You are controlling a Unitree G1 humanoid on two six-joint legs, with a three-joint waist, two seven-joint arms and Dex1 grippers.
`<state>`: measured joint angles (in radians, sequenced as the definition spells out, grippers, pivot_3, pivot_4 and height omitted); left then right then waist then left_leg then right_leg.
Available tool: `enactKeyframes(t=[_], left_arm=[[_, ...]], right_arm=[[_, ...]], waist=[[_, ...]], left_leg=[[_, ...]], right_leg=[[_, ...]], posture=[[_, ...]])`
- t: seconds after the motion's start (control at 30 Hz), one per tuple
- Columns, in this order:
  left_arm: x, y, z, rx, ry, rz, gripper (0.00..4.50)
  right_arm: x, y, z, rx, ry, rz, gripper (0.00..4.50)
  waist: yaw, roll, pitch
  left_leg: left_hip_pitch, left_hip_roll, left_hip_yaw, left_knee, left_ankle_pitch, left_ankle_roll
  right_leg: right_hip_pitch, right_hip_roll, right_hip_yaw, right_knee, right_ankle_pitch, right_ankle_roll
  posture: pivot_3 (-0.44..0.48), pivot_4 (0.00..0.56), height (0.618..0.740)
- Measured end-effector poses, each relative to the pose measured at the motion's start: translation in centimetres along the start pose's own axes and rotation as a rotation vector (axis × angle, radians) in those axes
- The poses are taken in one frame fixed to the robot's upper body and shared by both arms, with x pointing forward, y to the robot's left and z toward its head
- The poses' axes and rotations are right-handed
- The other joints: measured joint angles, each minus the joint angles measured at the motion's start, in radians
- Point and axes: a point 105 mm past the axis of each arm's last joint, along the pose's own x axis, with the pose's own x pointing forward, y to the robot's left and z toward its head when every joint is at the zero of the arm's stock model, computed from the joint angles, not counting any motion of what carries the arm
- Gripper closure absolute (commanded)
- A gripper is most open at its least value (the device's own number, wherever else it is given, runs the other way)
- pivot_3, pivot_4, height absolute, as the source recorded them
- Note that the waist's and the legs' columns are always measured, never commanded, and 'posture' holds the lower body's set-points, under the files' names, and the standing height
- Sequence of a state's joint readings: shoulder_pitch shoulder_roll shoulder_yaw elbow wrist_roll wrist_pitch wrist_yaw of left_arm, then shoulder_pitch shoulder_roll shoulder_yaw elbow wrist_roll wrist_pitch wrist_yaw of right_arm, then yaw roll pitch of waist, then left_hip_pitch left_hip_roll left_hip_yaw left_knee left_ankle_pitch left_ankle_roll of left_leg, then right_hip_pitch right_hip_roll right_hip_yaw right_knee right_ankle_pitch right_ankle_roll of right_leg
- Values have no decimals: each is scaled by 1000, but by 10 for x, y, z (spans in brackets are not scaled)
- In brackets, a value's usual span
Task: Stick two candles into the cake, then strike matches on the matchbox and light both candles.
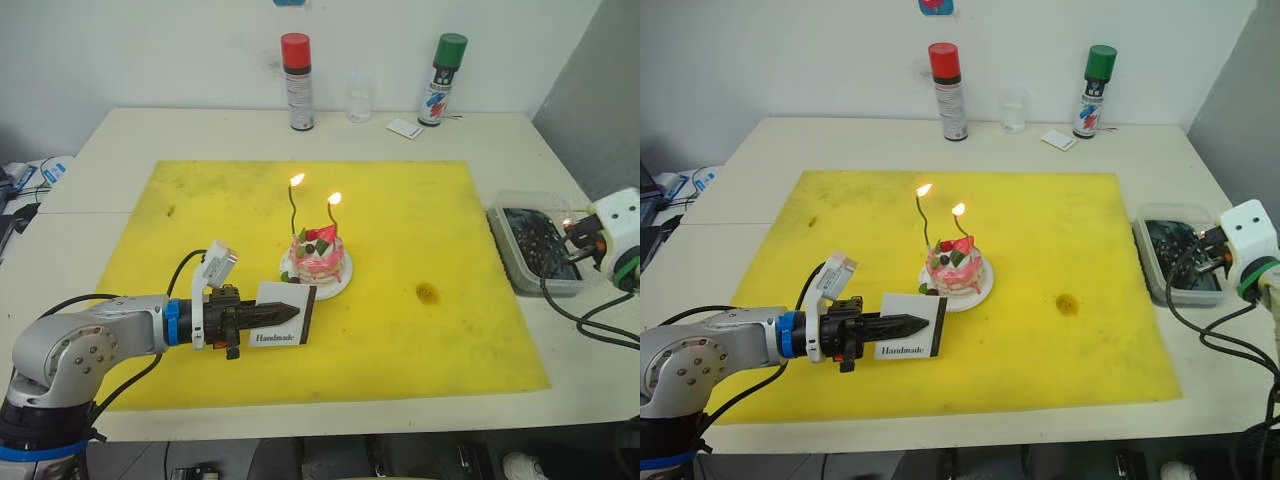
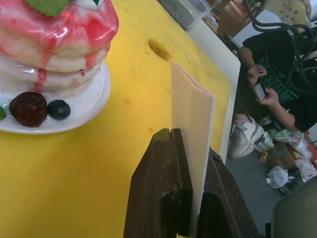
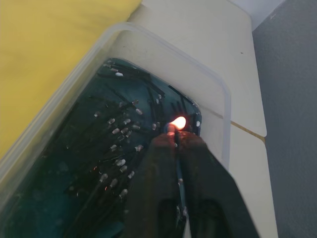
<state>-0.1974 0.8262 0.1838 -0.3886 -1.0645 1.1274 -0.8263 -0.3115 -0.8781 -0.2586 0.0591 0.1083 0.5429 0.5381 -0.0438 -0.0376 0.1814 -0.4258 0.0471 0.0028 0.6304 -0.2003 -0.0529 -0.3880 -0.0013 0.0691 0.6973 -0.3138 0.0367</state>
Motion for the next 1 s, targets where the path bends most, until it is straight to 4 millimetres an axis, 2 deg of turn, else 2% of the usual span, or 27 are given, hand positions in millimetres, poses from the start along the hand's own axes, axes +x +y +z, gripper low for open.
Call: enactKeyframes(t=[0.17,0.3,0.47,0.63,0.73,0.87,1.0], left_arm=[[-1,0,-3,-18,-3,7,4500],[-1,0,-1,-21,-19,14,4500],[0,-1,-1,-70,-39,8,4500],[-3,-9,-8,-211,-51,-29,4500],[-3,-15,-24,-330,-26,-49,4500],[5,-13,-44,-387,47,13,4500],[25,-5,-45,-407,8,59,4500]], right_arm=[[3,-4,6,-2,-23,-25,1268],[2,-6,8,-3,-36,-33,26],[-5,-14,17,-4,-72,-42,26],[-22,0,55,-74,-204,86,26],[-39,29,79,-107,-278,286,26],[-60,78,85,-78,-279,565,26],[-81,117,88,-53,-250,774,26]], waist=[[3,0,0],[3,0,0],[3,0,0],[1,1,0],[2,1,0],[12,1,0],[18,1,0]], left_leg=[[0,0,0,0,0,0],[0,0,0,0,0,0],[0,0,0,0,0,0],[0,1,-2,0,0,0],[0,1,-4,0,0,0],[1,1,-5,1,0,0],[1,0,-4,3,0,0]], right_leg=[[0,0,0,0,0,0],[0,0,0,0,0,0],[0,0,0,0,0,0],[0,0,0,0,0,0],[1,-1,0,0,0,0],[2,-1,0,0,0,0],[4,-2,-1,0,1,2]], posture=[[0,150,740],[0,150,740],[0,150,740],[0,150,740],[0,150,740],[0,150,740],[0,150,740]])
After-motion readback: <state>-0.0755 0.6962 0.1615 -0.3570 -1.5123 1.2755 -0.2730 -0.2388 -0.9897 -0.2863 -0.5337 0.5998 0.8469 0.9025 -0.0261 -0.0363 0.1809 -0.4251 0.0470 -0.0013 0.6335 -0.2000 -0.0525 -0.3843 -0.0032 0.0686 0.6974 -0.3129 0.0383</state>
